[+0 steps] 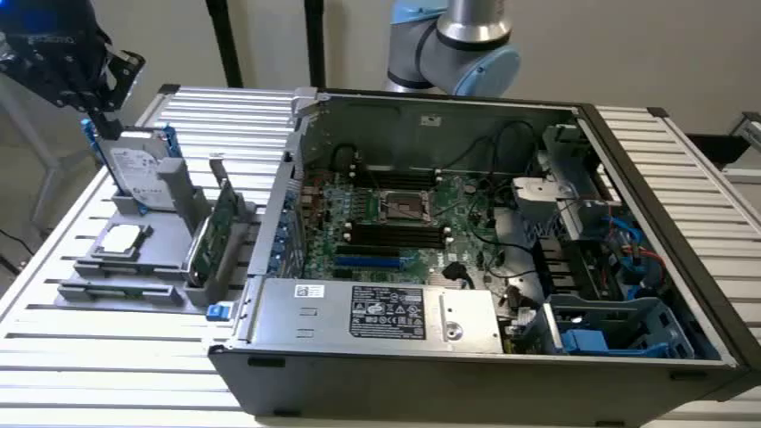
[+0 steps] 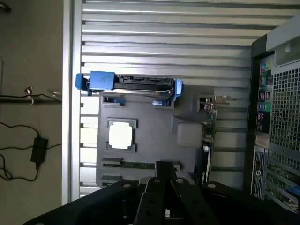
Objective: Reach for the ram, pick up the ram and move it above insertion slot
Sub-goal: 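Reach for the ram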
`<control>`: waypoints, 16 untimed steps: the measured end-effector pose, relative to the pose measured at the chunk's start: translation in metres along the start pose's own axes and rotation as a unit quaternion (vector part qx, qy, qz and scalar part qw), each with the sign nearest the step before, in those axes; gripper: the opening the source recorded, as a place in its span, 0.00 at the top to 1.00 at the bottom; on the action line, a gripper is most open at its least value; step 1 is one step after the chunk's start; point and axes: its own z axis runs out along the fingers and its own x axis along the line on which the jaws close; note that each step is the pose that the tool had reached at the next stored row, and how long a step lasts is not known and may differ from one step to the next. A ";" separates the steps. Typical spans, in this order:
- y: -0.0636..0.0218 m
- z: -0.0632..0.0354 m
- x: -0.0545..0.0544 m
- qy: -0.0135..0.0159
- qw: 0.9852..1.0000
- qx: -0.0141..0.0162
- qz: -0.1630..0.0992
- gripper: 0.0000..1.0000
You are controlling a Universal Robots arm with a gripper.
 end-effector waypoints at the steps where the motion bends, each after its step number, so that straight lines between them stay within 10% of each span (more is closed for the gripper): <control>1: 0.0000 0.0000 0.000 0.000 1.000 0.000 0.000 0.89; 16: -0.0018 0.0000 0.000 0.000 1.000 0.000 0.000 0.89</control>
